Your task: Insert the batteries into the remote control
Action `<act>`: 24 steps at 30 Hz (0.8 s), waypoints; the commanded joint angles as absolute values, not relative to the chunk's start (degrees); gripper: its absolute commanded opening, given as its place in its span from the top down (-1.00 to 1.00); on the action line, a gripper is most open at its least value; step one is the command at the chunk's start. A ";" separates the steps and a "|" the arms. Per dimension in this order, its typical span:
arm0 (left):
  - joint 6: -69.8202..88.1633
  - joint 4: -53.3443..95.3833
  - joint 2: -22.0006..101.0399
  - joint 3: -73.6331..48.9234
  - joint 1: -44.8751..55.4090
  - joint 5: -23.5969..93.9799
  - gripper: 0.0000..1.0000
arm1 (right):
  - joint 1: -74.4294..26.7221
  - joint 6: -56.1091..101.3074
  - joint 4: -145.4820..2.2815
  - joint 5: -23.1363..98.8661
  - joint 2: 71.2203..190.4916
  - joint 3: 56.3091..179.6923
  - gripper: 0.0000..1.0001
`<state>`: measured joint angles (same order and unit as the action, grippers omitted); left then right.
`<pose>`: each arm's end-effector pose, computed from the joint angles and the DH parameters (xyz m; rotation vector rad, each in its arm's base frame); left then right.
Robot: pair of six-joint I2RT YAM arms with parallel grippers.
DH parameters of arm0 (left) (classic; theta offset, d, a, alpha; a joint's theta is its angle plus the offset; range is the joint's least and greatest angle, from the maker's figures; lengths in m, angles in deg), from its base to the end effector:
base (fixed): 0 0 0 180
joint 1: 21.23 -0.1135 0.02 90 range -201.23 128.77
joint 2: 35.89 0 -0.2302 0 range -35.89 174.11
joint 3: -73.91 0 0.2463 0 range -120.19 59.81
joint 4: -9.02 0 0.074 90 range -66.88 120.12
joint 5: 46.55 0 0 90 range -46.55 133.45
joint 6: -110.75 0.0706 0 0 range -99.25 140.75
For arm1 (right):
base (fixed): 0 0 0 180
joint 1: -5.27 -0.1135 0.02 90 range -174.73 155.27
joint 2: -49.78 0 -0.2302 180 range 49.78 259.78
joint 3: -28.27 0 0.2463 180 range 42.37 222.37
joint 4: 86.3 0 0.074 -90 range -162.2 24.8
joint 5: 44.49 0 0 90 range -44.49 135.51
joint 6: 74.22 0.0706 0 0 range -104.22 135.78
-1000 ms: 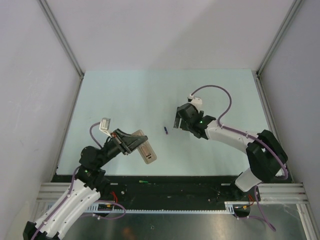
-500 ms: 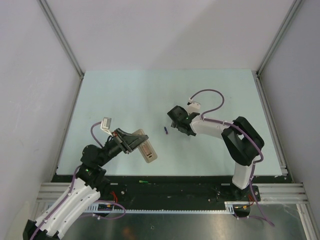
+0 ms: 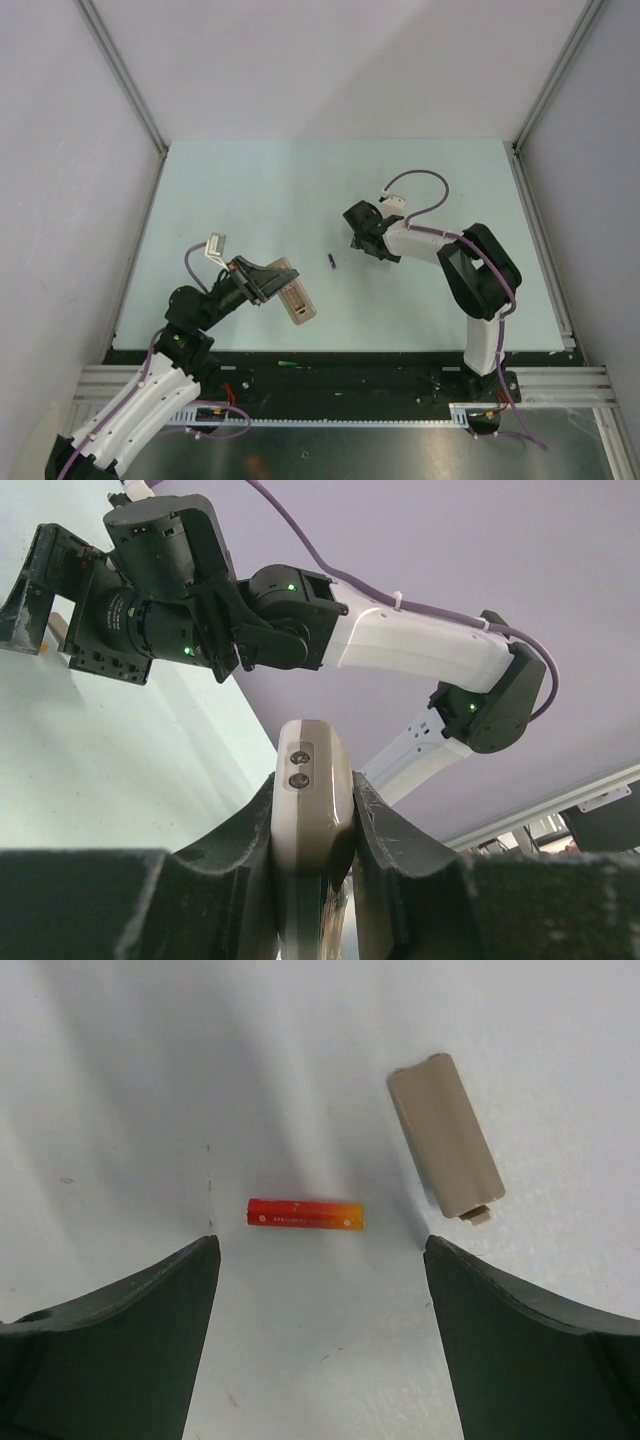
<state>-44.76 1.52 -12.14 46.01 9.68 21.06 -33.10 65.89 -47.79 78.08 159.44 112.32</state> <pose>0.1504 -0.1214 0.2522 -0.1019 1.5985 -1.6295 0.3198 0.2047 0.1037 0.4107 2.4000 -0.1190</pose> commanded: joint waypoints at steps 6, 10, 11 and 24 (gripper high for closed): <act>-44.38 -0.26 -10.93 45.31 9.88 22.36 1.00 | -32.17 60.08 -51.80 76.53 162.54 115.75 -0.72; -44.11 -0.17 -10.49 45.22 9.97 22.62 1.00 | -31.99 59.55 -52.16 76.44 163.59 116.37 -0.68; -44.03 -0.17 -10.31 45.14 9.88 22.62 1.00 | -31.99 59.55 -52.16 76.44 163.59 116.46 -0.65; -43.85 -0.17 -10.22 45.31 9.88 22.71 1.00 | -32.78 61.93 -49.17 76.88 163.86 116.63 -0.51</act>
<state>-44.66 1.52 -10.04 46.01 9.68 22.26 -32.38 60.25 -50.76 76.73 162.52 115.31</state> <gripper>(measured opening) 0.315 0.767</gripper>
